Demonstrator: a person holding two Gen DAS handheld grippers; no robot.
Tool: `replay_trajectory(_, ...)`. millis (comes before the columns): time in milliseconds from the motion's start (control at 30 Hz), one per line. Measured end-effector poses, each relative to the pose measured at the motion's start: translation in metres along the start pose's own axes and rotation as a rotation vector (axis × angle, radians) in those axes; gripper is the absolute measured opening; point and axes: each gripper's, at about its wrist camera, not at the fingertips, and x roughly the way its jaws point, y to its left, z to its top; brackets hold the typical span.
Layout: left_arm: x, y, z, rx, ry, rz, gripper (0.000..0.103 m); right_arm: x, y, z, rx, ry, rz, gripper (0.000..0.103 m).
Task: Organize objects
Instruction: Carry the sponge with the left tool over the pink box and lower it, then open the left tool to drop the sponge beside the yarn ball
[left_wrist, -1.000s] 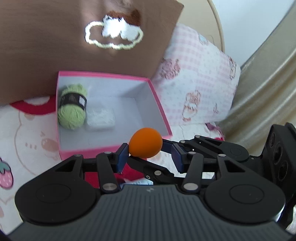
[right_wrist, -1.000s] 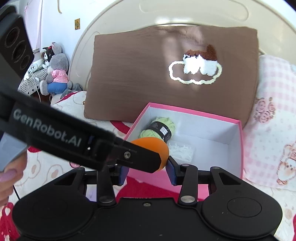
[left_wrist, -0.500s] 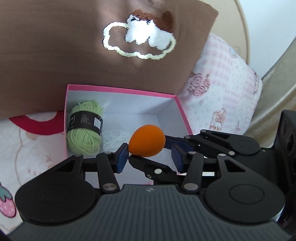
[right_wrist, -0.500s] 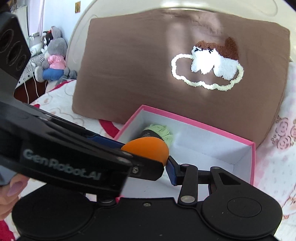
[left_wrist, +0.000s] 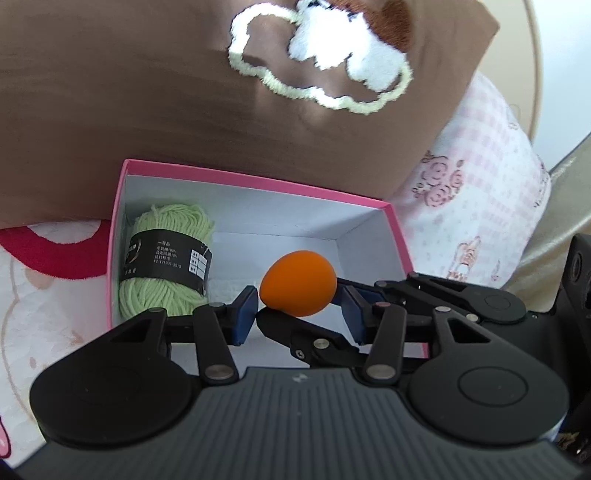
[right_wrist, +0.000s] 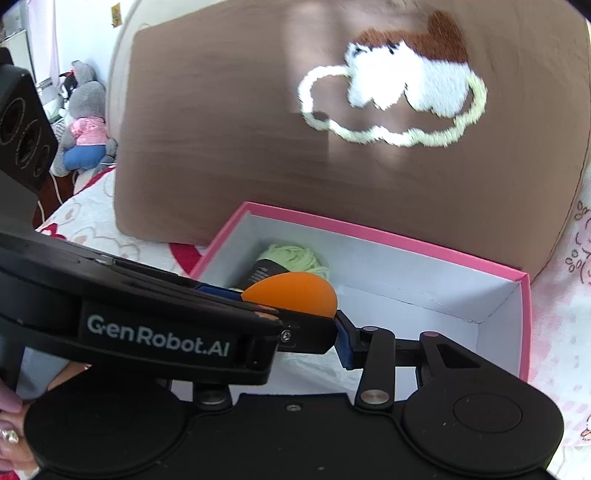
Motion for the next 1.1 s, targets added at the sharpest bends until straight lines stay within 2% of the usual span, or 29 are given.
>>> replay_trajectory(100,0.011,0.002,0.003,-0.006,-0.007,0.012,0.048,0.013,-0.009,-0.001,0.012,0.013,-0.026,0.048)
replay_trajectory(200,0.019,-0.001,0.003,0.047,-0.011,0.041,0.047,0.025,-0.017,0.002,0.038,0.044,-0.032,0.047)
replay_trajectory(267,0.021,0.0,0.005,0.059,-0.008,0.048,0.048,0.029,-0.014,0.003,-0.004,0.055,-0.052,0.047)
replay_trajectory(433,0.024,0.008,0.01,0.058,-0.018,0.068,0.045,0.045,-0.014,0.008,-0.002,0.067,-0.036,0.047)
replay_trajectory(633,0.021,0.015,0.016,0.059,-0.045,0.07,0.044,0.066,-0.021,0.02,0.061,0.088,-0.062,0.048)
replay_trajectory(733,0.022,0.02,0.019,0.037,-0.04,0.041,0.044,0.072,-0.021,0.023,0.067,0.091,-0.067,0.049)
replay_trajectory(933,0.024,0.023,0.022,0.023,-0.037,0.028,0.044,0.086,-0.024,0.029,0.102,0.116,-0.047,0.05)
replay_trajectory(1033,0.023,0.023,0.022,0.022,-0.032,0.035,0.044,0.085,-0.027,0.031,0.136,0.112,-0.024,0.056)
replay_trajectory(1100,0.022,0.023,0.023,0.024,-0.022,0.03,0.044,0.08,-0.025,0.033,0.121,0.11,-0.004,0.056)
